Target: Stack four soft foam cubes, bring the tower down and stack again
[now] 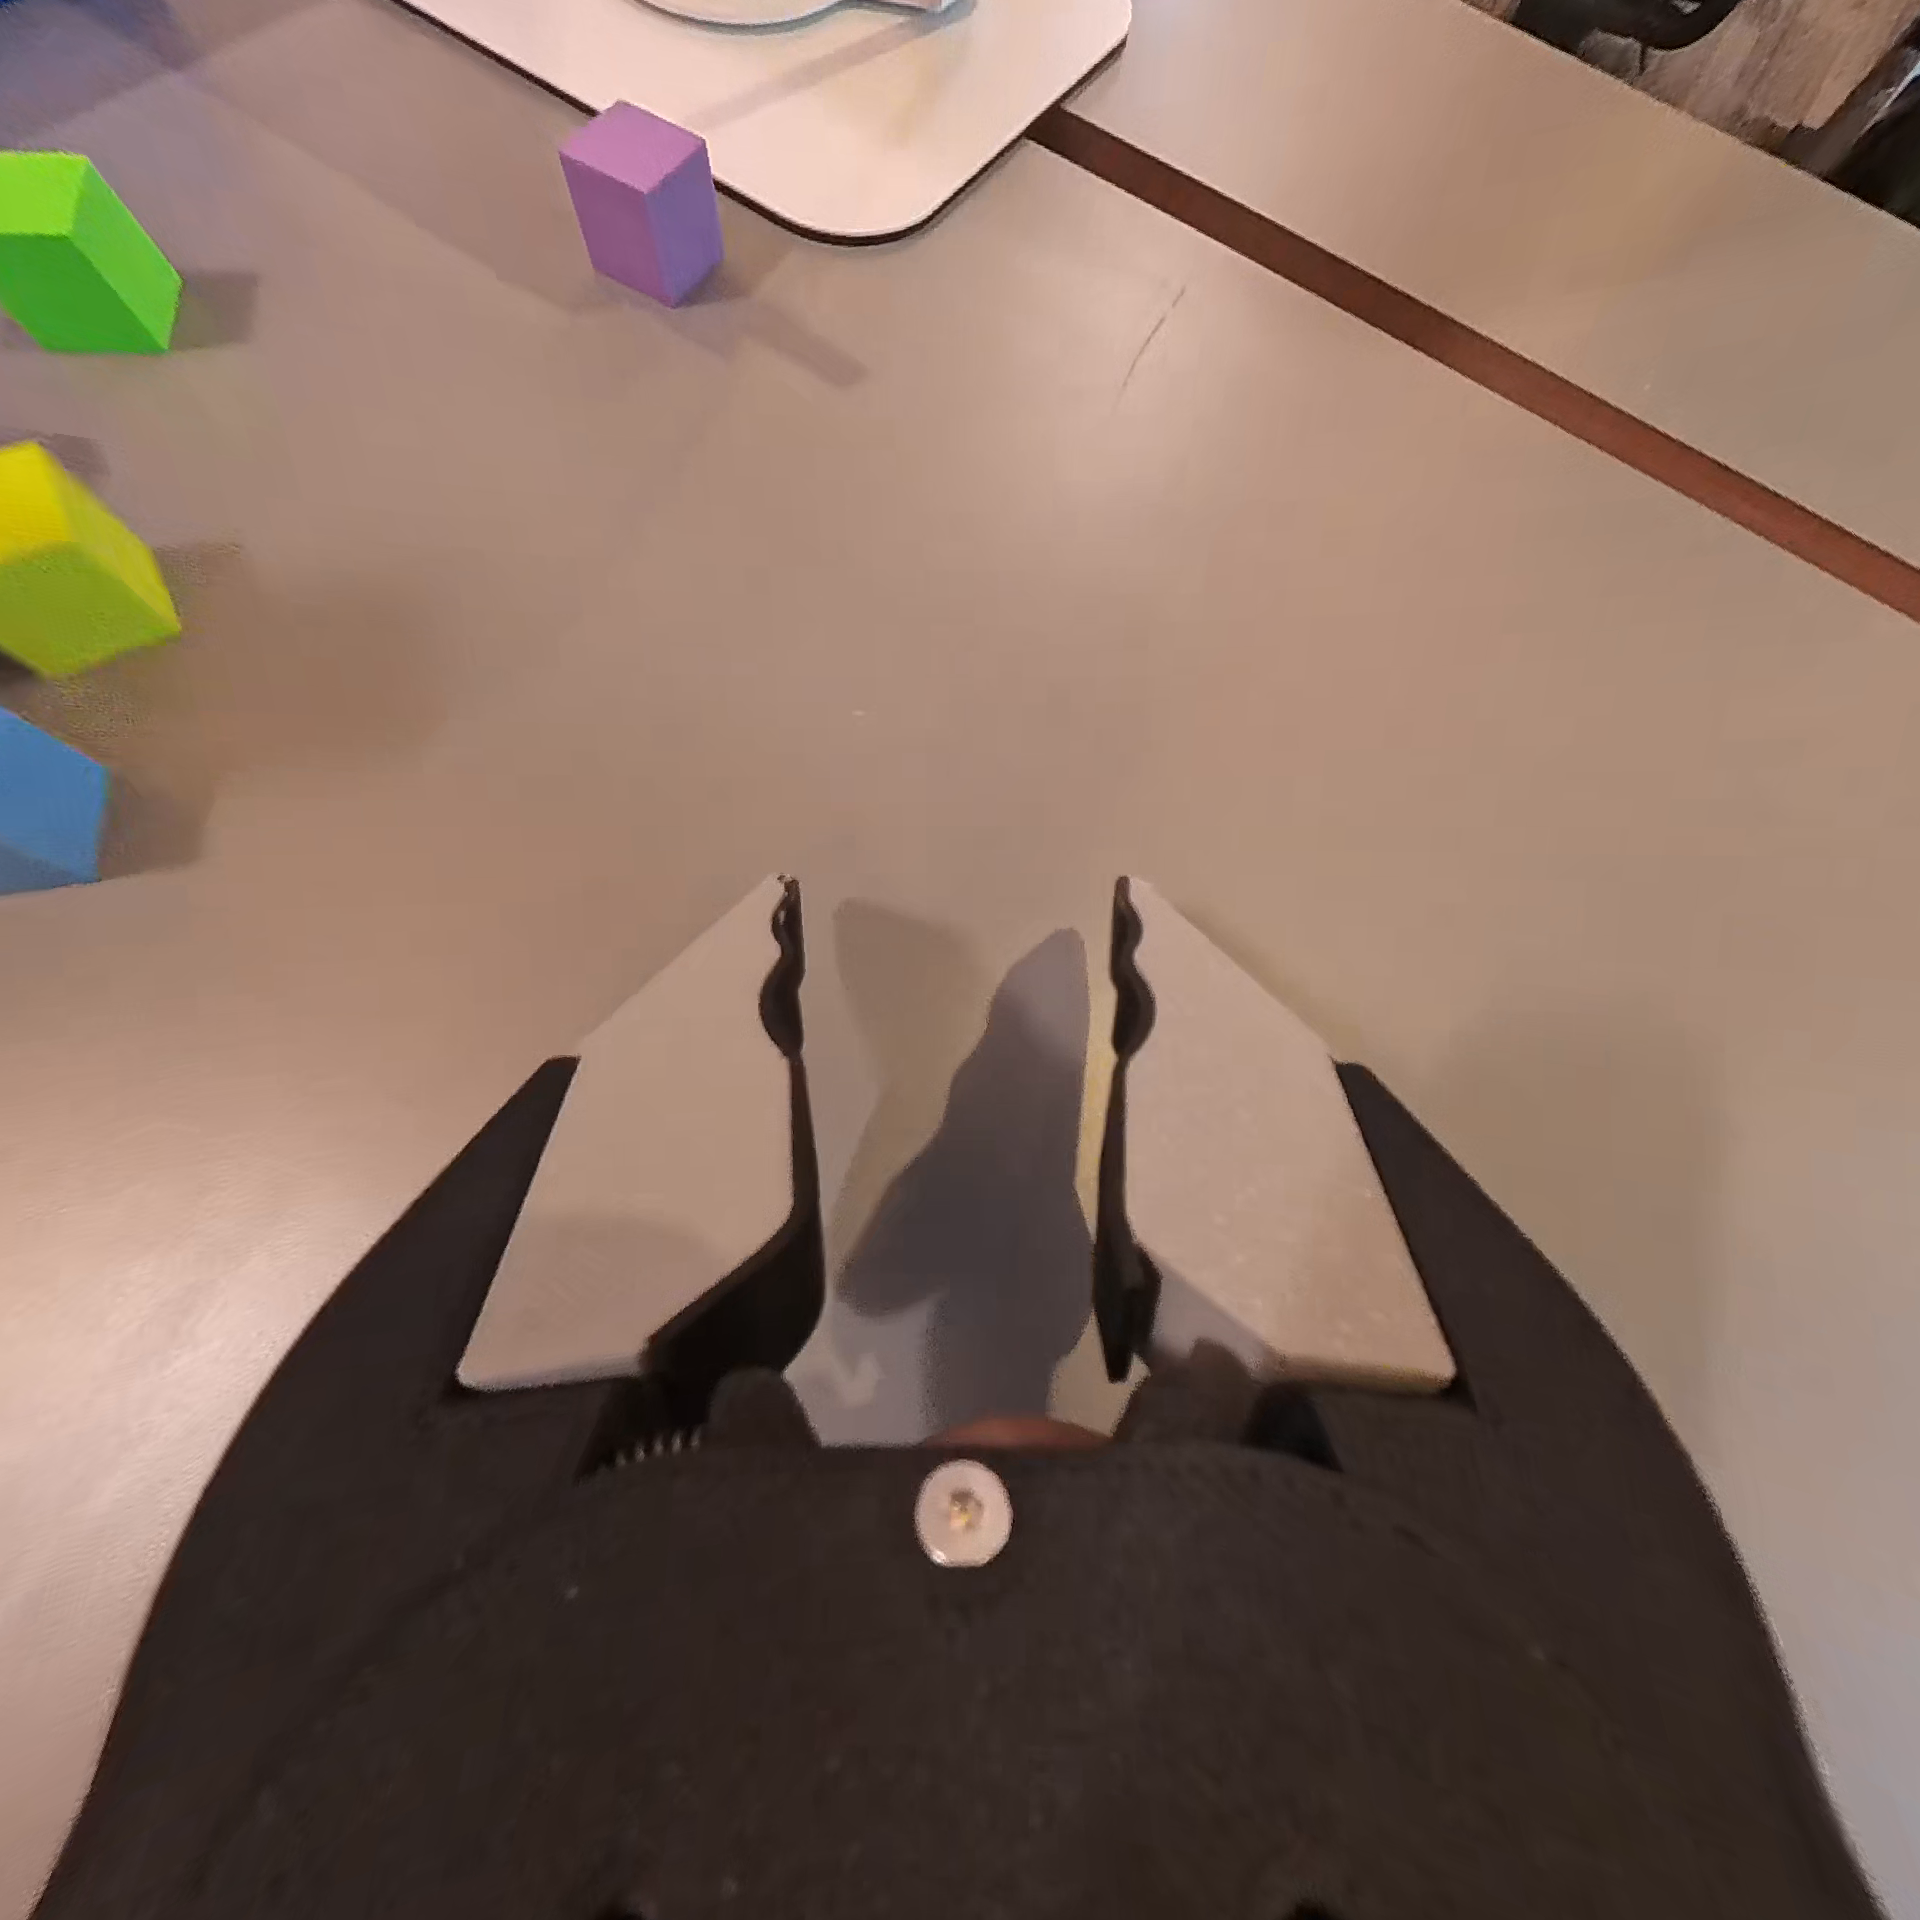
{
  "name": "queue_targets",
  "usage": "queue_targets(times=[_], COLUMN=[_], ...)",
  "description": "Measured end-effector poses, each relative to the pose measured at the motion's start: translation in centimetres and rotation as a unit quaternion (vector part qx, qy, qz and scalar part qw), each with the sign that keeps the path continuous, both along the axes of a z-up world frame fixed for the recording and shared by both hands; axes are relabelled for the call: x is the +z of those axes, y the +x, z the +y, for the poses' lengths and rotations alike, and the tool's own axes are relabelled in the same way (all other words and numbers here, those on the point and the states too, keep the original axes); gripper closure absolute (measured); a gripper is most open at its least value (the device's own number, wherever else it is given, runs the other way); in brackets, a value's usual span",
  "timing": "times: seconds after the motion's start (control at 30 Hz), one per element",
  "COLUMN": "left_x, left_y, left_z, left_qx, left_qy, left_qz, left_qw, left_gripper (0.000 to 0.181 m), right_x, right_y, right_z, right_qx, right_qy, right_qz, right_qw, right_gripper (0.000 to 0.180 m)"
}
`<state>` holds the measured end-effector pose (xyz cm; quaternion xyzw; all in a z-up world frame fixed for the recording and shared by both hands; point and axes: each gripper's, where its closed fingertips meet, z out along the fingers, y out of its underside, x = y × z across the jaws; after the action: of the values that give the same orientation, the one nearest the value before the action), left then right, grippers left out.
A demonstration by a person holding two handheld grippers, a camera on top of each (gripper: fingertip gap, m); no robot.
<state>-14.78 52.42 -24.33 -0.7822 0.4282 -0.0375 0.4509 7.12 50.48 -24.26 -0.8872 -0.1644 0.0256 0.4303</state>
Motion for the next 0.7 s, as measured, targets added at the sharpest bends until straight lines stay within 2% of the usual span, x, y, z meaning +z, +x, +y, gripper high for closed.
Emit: queue_targets(times=[0.1,0.2,0.3,0.57,0.7], left_x=[0.9,0.8,0.6,-0.5,-0.6], left_y=[-1.5,-2.3,-3.1,-2.9,-2.9], left_z=[1.3,1.3,1.7,1.6,1.8], left_qx=[0.037,0.049,0.060,0.048,0.050], left_qy=[0.044,0.000,-0.024,-0.055,-0.067], left_qz=[0.003,-0.035,-0.054,-0.037,-0.045], left_qw=[0.998,0.998,0.997,0.997,0.995], left_gripper=[0.144,0.132,0.127,0.114,0.114], right_x=[-0.1,-0.1,-0.6,-1.3,-1.3], right_y=[0.1,-0.2,-0.5,-1.8,-2.0], right_z=[-0.1,-0.2,-0.3,-0.8,-0.9], right_qx=[-0.002,0.001,0.007,0.022,0.021], right_qy=[0.001,0.001,-0.010,-0.044,-0.045], right_qz=[-0.014,-0.010,-0.005,0.035,0.047], right_qw=[1.000,1.000,1.000,0.998,0.998], right_gripper=[0.121,0.121,0.122,0.121,0.117])
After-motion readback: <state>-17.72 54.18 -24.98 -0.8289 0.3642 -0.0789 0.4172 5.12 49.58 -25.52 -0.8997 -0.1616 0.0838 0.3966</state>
